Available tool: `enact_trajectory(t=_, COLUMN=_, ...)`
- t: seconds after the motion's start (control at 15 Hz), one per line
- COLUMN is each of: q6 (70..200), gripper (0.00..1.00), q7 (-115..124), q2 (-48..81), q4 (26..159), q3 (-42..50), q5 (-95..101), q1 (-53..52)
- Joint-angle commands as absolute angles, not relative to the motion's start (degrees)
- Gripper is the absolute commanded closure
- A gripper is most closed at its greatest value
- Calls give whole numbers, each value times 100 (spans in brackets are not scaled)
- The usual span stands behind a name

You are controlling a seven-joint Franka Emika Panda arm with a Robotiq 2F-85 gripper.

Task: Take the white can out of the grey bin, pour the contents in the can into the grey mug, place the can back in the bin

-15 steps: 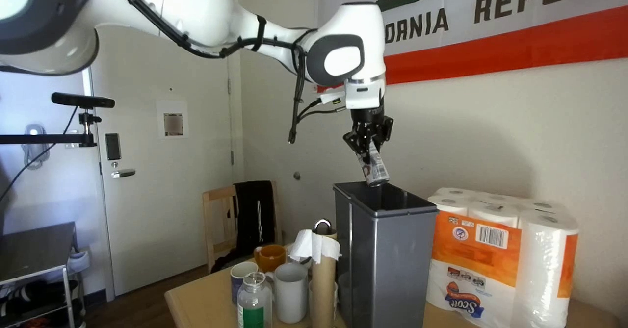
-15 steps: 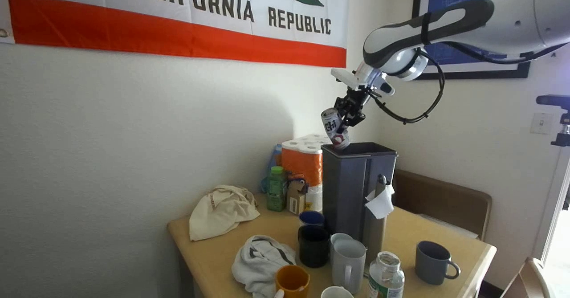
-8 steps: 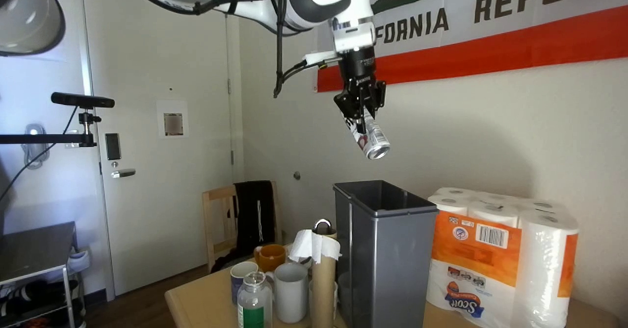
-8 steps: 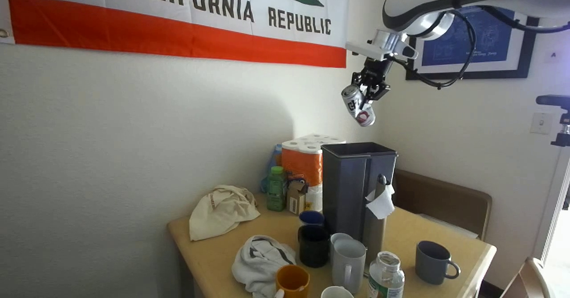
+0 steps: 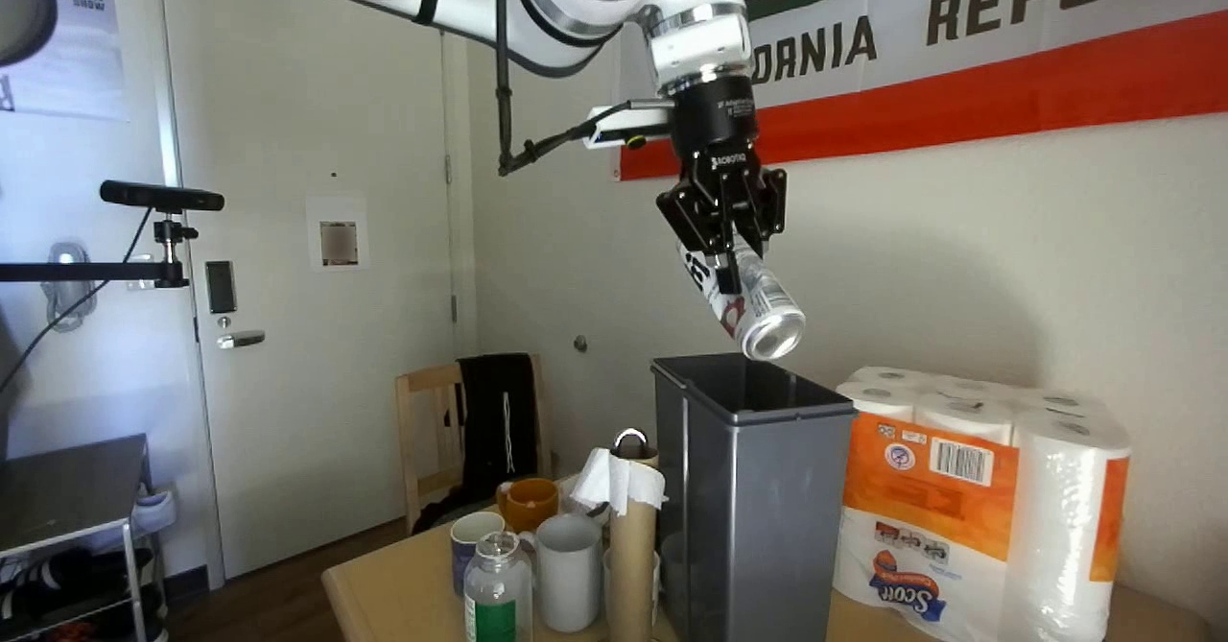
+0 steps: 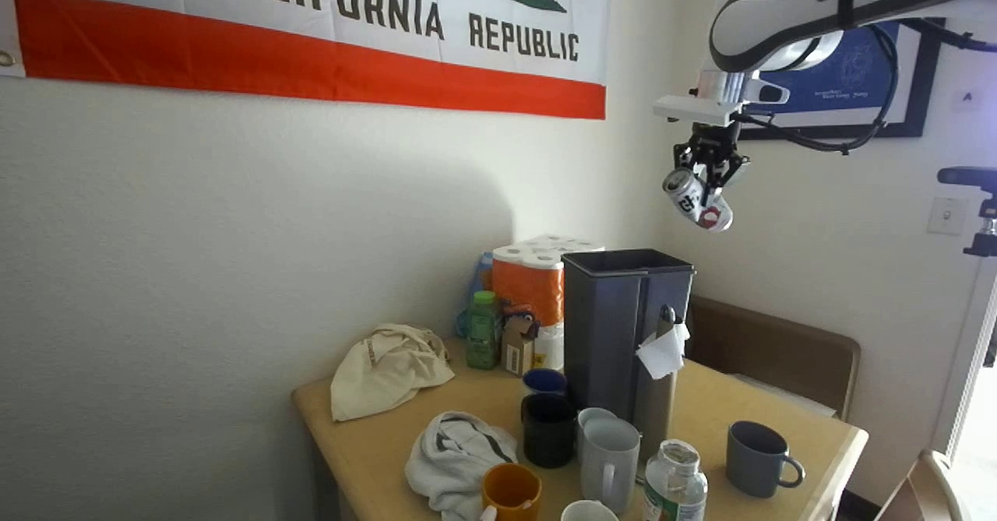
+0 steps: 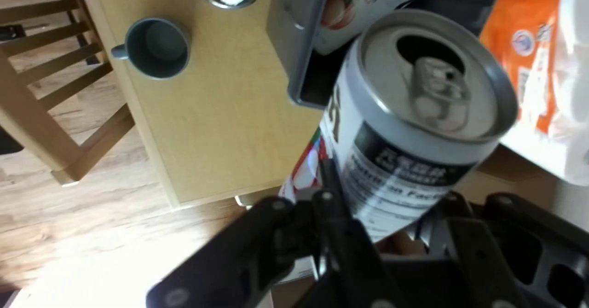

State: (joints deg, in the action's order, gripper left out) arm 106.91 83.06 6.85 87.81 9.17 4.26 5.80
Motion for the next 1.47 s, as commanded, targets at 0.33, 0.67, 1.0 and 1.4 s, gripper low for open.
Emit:
enact_trajectory(t=0.33, q6=11053, gripper=92, q7=8650, q2=-297, q4=11241, q3=905, q5=1805, q1=652)
enact_trajectory(t=0.67, q6=11209, gripper=92, q7=8981, q2=-385, q4=12154, q3=714, q5=2376, q1=594)
enact_trajectory(t=1.0, q6=11414, gripper=92, q7=9398, q2=-318, q4=12835, q3=541, q5=2976, q1=528)
enact_trajectory(t=1.4, q6=11648, gripper=92, q7=10122, q2=-258, q4=13339, q3=456, q5=3738, q1=480)
